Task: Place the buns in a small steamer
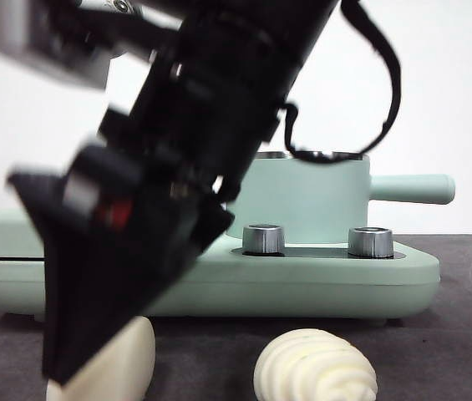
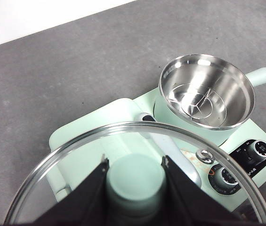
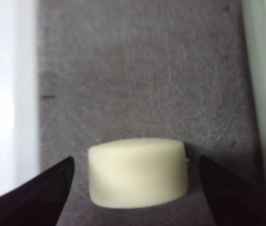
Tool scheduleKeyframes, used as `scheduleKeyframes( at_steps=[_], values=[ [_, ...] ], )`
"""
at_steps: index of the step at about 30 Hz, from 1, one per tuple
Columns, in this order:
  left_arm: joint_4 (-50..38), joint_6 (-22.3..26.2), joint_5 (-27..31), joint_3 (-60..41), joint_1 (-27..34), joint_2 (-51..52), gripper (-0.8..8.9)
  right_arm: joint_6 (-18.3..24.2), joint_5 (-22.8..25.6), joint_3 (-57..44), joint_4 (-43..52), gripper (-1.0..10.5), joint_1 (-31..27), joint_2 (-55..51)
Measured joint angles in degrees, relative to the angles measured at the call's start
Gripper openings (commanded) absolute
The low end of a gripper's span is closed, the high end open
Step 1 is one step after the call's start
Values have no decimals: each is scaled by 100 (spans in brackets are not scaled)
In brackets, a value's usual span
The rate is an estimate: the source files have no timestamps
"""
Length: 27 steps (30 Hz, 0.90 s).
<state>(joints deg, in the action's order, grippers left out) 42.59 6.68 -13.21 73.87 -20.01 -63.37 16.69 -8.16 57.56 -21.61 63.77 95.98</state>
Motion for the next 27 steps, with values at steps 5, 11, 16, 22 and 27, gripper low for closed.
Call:
scheduleKeyframes(
  at_steps=[5, 11, 16, 22, 27],
  values=[
    [0, -2, 2, 0, 0, 0, 10, -24, 94, 0, -42, 244, 44, 195],
    [-2, 0, 0, 0, 0, 0, 10, -363, 98, 0, -354, 240, 59, -205],
    [0, 0, 0, 0, 0, 0, 10, -879, 157, 160, -1220, 240, -195, -1137],
    [-2, 0, 0, 0, 0, 0, 10, -1611, 520, 684, -2306, 240, -846, -2188],
    [0, 0, 0, 0, 0, 0, 10, -1825, 535, 1707, -2918, 241, -1727, -2288]
  ],
)
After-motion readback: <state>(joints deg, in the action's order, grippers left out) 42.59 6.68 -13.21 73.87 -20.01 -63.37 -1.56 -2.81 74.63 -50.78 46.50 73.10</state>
